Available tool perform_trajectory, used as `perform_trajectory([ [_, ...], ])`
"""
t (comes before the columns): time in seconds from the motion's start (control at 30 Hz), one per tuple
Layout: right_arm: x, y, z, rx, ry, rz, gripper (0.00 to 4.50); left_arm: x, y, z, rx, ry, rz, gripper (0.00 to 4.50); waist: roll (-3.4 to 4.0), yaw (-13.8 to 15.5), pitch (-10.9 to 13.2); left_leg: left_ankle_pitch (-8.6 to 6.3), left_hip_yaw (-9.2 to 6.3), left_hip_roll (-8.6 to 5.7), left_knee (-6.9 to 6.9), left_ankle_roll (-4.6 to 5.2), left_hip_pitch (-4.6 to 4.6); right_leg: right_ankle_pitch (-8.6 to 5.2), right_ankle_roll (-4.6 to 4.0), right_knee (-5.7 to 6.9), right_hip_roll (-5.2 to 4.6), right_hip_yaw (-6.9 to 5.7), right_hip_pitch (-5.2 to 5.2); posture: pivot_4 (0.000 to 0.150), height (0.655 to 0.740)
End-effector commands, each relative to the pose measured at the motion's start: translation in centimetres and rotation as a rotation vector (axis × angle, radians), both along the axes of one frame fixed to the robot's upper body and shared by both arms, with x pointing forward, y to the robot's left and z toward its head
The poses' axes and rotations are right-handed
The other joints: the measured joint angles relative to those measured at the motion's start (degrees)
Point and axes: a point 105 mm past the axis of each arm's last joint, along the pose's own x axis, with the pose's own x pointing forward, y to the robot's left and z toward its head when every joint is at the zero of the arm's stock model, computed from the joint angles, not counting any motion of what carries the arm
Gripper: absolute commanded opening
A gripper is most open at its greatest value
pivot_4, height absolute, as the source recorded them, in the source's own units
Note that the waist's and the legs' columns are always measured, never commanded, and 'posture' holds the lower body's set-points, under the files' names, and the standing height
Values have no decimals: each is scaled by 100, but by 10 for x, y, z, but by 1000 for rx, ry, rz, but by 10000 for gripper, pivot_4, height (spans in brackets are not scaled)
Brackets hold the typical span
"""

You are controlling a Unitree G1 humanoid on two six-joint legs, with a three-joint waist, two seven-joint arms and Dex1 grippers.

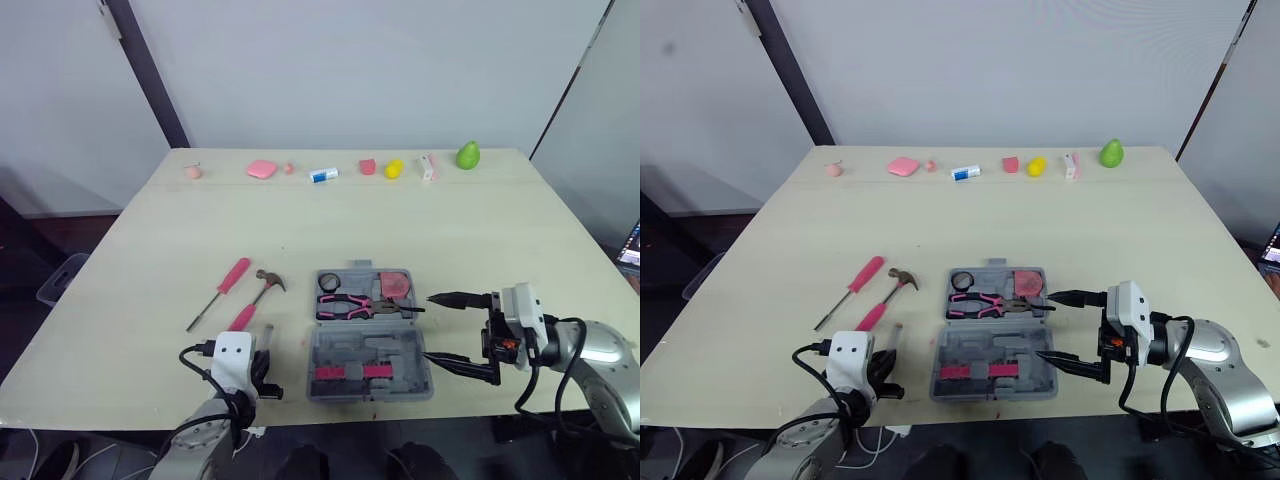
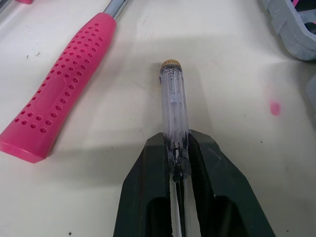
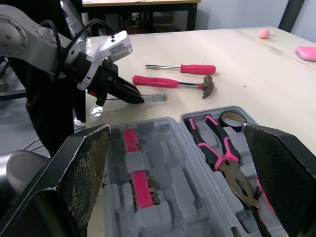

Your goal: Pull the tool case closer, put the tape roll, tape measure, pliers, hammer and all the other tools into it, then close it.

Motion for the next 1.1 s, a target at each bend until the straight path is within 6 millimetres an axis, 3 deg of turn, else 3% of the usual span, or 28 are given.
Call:
perform_trajectory([
  [0.03,1,0,8,14,-41,11,45000,2,9,9,22,-43,35,952,0,1,0,0,0,0,0,0,0,0,0,0,0,0,0,1500,7400],
  [0.5,2,1,3,19,-45,-5,45000,5,6,18,21,-69,-8,952,0,0,0,0,0,0,0,0,-1,0,0,0,0,-1,0,1500,7400],
  [0.57,3,1,2,21,-45,-10,45000,6,7,18,29,-68,-13,11143,0,1,0,0,-1,0,0,0,-1,0,0,0,0,-2,0,1500,7400],
  [0.67,3,1,2,20,-47,-13,45000,7,8,18,35,-68,-22,21806,0,1,0,0,0,0,0,0,-1,0,0,0,0,-1,0,1500,7400],
  [0.83,4,2,2,24,-52,-17,45000,7,9,18,39,-69,-21,44791,0,1,0,0,0,0,0,0,-1,0,0,0,0,-1,0,1500,7400],
  [1.1,5,3,3,29,-57,-22,45000,3,6,30,39,-101,-104,44791,0,-2,0,0,-1,0,0,0,-1,0,-1,0,0,-2,-1,1500,7400],
])
